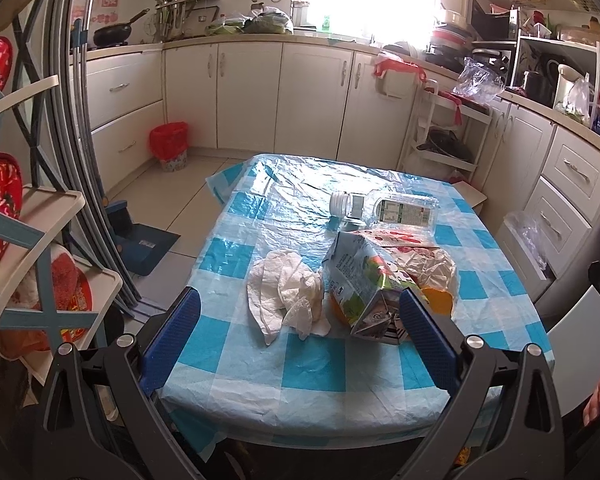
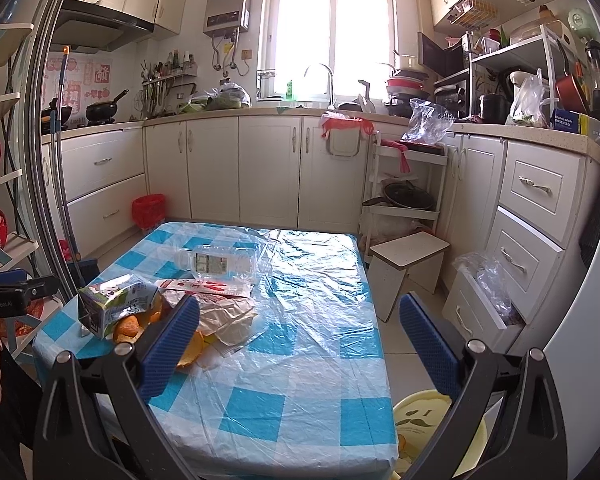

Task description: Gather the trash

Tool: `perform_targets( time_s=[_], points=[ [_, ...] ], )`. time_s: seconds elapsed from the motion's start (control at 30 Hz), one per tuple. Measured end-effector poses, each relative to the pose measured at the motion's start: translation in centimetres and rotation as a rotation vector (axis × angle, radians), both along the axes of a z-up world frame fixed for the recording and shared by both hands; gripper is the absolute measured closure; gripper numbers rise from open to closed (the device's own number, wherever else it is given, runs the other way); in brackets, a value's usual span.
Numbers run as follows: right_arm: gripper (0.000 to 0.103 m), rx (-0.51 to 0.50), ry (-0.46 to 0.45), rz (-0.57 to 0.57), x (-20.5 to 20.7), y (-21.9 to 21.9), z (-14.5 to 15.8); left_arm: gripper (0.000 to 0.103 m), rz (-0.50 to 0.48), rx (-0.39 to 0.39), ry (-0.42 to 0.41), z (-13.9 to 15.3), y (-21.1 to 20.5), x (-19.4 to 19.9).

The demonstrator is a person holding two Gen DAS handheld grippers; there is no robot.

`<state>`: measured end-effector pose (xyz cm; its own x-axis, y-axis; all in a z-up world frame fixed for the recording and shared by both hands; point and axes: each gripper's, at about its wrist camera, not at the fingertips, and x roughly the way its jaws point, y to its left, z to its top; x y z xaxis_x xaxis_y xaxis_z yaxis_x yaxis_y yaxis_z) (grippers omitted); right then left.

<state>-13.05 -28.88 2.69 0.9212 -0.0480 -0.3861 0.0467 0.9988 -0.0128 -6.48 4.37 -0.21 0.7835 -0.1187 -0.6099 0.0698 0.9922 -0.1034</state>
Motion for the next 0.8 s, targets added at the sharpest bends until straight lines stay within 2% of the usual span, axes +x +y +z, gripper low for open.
perform_targets(
  time_s=[0.17,0.33,0.6,0.8],
  points=[
    [0.007,0.008,-0.005,0.009,-0.1,-0.2,0.1,0.008,-0.011,-0.012,0.014,-0.2,-0.1,0.2],
    [0.007,0.016,-0.009,0.016,-0.3,-0.3,0.3,0.008,-0.103,-0.024,-0.004,0.2,-2.0,-0.2],
    [0.007,0.041,-0.018,0.017,-0.5,-0.8,0.6,0.008,-0.191,0.141,0.008,-0.1,-7.7,1.0],
    [0.007,0.056,-0.018,0.022,-0.6,-1.1,0.6,0.008,-0.143,0.254,0.101,-1.8,-9.2,4.8]
  ],
)
